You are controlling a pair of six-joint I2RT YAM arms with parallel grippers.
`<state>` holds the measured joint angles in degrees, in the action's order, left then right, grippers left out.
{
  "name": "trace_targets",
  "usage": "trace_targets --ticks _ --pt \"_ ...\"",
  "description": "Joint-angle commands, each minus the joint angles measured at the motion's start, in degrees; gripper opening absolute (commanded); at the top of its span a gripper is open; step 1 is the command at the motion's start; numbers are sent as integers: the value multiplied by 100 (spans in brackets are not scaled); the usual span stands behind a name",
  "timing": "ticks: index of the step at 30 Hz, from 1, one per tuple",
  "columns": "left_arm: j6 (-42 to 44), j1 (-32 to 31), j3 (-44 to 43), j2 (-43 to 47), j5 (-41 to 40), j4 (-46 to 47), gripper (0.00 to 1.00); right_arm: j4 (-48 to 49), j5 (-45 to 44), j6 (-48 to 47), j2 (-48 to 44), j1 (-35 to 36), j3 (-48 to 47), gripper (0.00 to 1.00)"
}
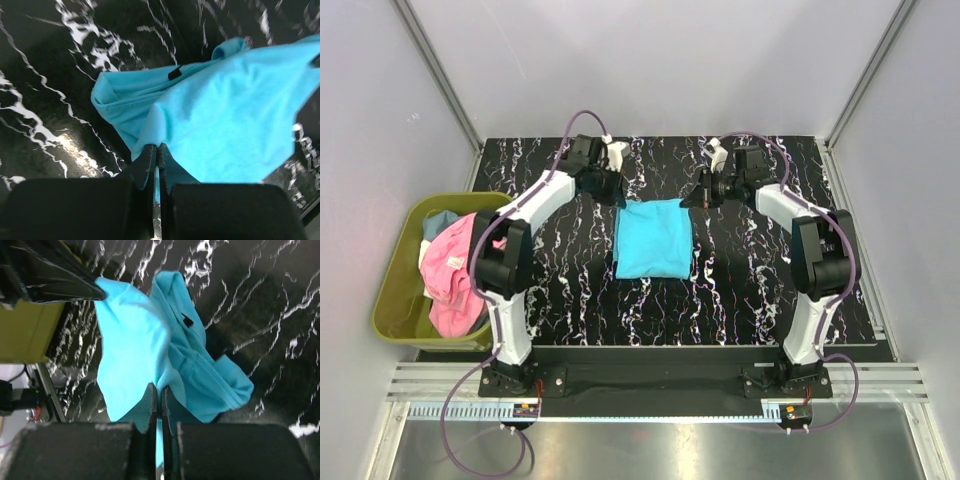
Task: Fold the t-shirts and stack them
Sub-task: Fold the tshirt
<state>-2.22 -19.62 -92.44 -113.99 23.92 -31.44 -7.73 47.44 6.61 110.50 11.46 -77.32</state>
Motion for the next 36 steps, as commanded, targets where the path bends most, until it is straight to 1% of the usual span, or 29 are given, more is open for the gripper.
trace_targets --ticks 1,3,4,7,9,10,11,13,14,15,16,17,18,20,21,22,23,24,25,26,27,29,30,32,33,34,35,36 --pt "-621 238 -11 255 -186 454 0 1489 335 944 409 14 15 0" --pt "-840 432 86 176 -116 770 0 1843 371 1245 638 14 -55 0" --pt "-894 493 130 124 -98 893 0 2184 476 1507 735 14 -142 0" --pt "-929 669 -88 -219 -46 1060 0 2723 399 1921 1157 14 -318 0" --pt "-947 731 -291 -586 200 1114 1 2847 293 2054 1368 22 -563 0" --pt "-947 749 -596 -728 244 1070 6 2742 127 2107 1604 14 -687 4" --pt "-1017 801 -721 -1025 253 1061 16 2689 55 2133 1720 14 -810 7" --pt "-1079 863 -1089 -1308 236 957 16 2680 63 2273 2087 22 -1179 19" --pt "-1131 907 -1152 -1492 218 964 15 2662 151 2327 2212 14 -1319 34" --pt "-1140 924 -1179 -1529 201 1025 17 2567 317 2423 2343 14 -1651 36" --pt "-1149 942 -1179 -1538 140 1122 26 2540 318 2450 2493 22 -1751 39" --pt "-1141 942 -1171 -1503 113 1175 37 2513 284 2459 2529 14 -1891 53" --pt "-1123 942 -1179 -1468 78 1201 41 2330 248 2424 2538 5 -1953 56" --pt "-1044 942 -1285 -1302 34 1149 43 2022 38 2170 2468 -4 -2059 58" --pt "-1018 942 -1311 -1222 -10 1105 44 1681 -76 2073 2407 -4 -2094 61" --pt "-1000 942 -1346 -1135 -97 1053 48 1565 -338 1916 2232 -4 -2068 63" --pt "-1000 942 -1312 -890 -238 1061 51 1459 -480 1871 2117 -4 -2016 68" --pt "-1000 942 -1276 -757 -309 1061 53 1241 -647 1827 2003 -4 -1885 70" --pt "-1000 942 -1172 -617 -379 1087 53 1082 -1040 1765 1776 5 -1849 72" --pt "-1009 925 -1092 -345 -510 1096 54 906 -1218 1730 1686 -4 -1831 72" --pt "-1035 916 -1005 -204 -546 1105 54 400 -1559 1669 1599 5 -1857 72" --pt "-1157 802 -662 217 -608 1201 54 88 -1808 1642 1300 5 -1778 71" --pt "-1175 741 -356 350 -625 1245 54 -43 -1939 1694 1168 5 -1595 70" --pt "-1263 486 -74 701 -731 1281 53 -176 -1792 1729 852 22 -1305 61" --pt "-1281 381 198 808 -714 1290 53 -229 -1530 1782 738 23 -1190 51" --pt "-1333 197 331 896 -661 1298 53 -255 -1388 1826 536 66 -1085 27" --pt "-1525 117 480 1062 -565 1351 53 -230 -1195 1887 421 101 -823 17" --pt "-1666 55 830 1142 -425 1464 53 -142 -732 1983 263 128 -715 13"
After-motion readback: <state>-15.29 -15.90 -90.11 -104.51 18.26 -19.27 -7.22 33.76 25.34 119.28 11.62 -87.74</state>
